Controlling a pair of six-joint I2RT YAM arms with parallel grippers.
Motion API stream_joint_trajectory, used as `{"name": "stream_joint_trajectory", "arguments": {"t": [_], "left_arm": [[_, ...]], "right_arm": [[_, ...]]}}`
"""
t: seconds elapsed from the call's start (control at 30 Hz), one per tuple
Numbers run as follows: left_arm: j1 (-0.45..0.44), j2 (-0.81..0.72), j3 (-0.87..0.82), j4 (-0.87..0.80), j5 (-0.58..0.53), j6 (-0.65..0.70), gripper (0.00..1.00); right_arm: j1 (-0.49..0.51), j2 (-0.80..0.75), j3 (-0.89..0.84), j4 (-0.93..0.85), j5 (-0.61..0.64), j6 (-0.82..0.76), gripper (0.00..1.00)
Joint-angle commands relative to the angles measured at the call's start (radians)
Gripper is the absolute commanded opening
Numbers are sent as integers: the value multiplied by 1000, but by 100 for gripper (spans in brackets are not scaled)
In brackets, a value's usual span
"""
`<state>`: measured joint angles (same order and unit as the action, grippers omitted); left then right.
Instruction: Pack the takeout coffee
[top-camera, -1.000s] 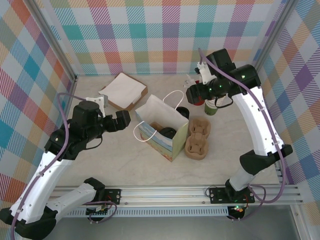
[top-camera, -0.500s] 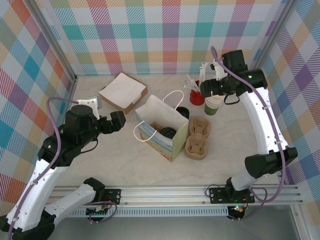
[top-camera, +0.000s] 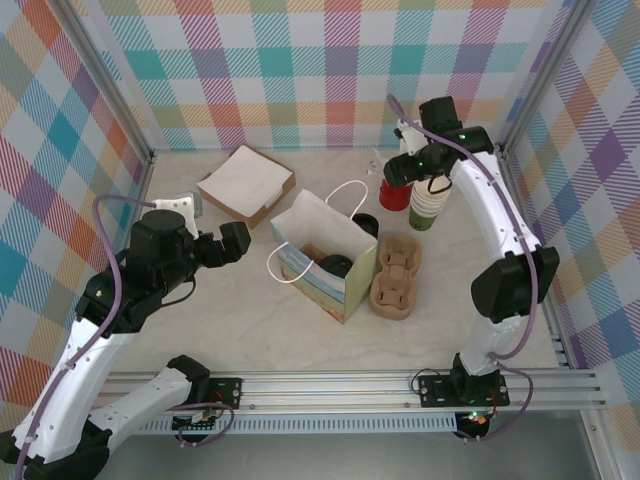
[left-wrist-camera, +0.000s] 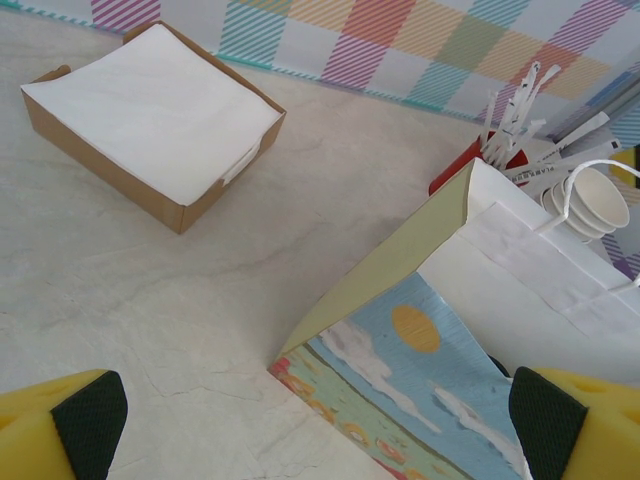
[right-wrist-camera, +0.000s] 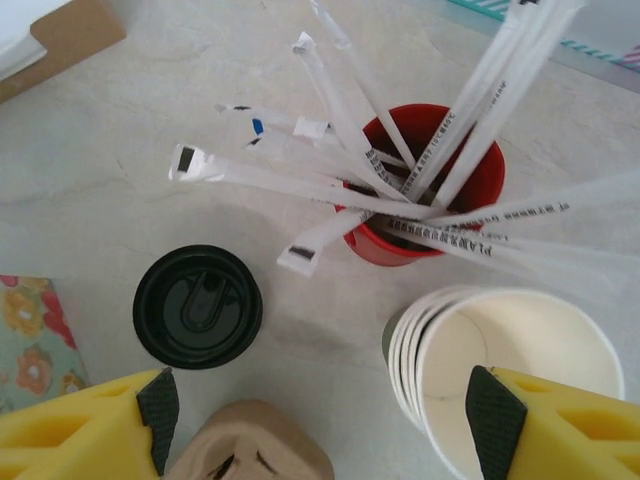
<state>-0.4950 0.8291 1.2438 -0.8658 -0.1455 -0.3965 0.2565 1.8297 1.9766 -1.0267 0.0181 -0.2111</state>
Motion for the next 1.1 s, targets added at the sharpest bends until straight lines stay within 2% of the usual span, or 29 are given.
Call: {"name": "stream_joint_trajectory", "arguments": {"t": [0.0,0.53,0.9,1.07], "left_arm": [[10,-2,-8,-19,-23,9,100],[11,17,-14,-23,-37,11,100],[11,37,-14,-16,-42,21,100],[11,46,-14,-12,-38,24,100]], "right_arm": [[-6,56,65,36,-26,-52,75],[-6,301,320,-6,-70,-77,57],[-6,365,391,-39,-81,-74,48],[-7,371,388,-46,-38,-79,43]]}}
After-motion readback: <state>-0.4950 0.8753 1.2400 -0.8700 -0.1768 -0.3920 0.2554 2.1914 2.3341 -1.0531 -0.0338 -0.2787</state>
